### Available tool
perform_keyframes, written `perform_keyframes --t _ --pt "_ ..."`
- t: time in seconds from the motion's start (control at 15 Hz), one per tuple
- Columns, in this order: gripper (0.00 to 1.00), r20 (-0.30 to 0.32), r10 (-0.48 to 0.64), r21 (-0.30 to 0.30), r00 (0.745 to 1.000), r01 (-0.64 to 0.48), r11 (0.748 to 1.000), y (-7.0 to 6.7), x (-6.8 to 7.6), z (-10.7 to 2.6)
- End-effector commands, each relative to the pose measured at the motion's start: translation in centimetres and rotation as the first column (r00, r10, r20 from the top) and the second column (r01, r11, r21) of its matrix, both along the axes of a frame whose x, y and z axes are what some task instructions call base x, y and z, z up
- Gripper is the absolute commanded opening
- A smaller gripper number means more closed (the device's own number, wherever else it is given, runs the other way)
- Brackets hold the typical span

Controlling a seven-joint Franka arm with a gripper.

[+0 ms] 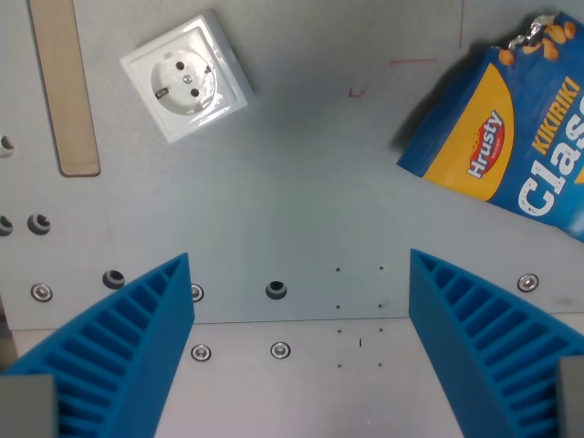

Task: Rotate around gripper positive x

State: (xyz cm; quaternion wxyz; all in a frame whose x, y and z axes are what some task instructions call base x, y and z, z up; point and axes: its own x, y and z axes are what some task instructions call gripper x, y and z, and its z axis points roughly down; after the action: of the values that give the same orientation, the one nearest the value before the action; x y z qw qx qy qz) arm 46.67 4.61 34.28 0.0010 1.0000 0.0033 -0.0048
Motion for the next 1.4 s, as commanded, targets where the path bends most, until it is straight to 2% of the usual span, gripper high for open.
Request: perform_keyframes --t 0.07,0.73,1.4 --pt "1.00 0.006 0.000 0.014 1.000 0.000 1.000 -0.01 -0.03 0.29" --pt "1.00 0.005 -0.001 0.146 1.000 0.001 0.989 -0.01 -0.03 0.29" --pt "1.00 0.004 -0.003 0.277 1.000 0.001 0.961 -0.01 -0.03 0.29"
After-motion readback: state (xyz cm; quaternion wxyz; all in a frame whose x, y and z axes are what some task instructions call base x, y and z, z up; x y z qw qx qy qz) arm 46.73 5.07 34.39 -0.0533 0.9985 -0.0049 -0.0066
